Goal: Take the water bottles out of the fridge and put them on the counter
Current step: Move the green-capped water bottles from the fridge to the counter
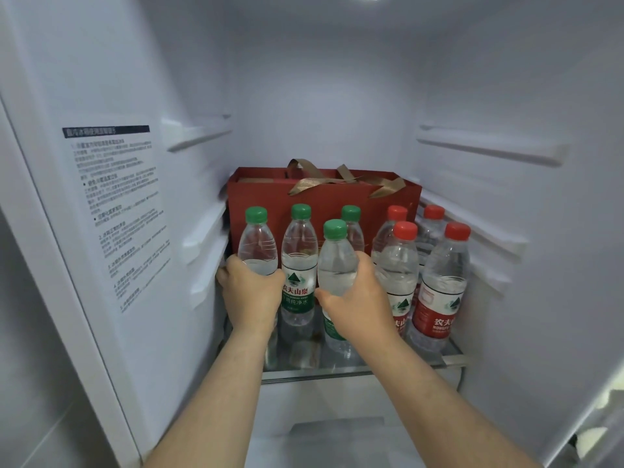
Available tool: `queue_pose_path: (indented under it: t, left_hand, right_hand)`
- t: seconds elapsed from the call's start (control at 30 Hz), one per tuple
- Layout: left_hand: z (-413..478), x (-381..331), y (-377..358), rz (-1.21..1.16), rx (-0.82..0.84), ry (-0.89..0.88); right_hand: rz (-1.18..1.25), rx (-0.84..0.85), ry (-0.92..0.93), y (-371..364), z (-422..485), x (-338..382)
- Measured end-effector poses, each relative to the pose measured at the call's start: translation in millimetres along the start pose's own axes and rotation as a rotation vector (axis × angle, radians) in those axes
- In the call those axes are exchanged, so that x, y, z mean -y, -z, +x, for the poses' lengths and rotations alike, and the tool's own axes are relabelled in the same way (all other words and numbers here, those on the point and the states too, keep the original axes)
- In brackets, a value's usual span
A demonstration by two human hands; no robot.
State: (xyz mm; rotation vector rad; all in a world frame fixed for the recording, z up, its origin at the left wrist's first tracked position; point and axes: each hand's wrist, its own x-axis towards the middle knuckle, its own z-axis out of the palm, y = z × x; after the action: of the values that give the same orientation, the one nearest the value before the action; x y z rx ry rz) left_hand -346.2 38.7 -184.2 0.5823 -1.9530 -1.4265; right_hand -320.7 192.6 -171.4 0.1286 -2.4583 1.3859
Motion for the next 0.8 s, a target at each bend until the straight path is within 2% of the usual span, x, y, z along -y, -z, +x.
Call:
queue_pose_path:
  t: [0.13,0.47,0.8]
  left_hand:
    - [-5.3,-0.9,6.3,-0.05,0.034,0.036]
    - [-30.5,-10.9,33.4,-0.11,0.097,-0.057]
    - [-67.2,-24.9,61.9,-0.106,0.294,-0.084]
  right_hand:
    - [0.009,-0.005,0.001,1.5,-7.0,-0.7]
    - [0.047,-0.009,-0.016,19.8,-31.2,9.1]
    - [0.015,-0.108,-0.007,55.5,-83.2,21.4]
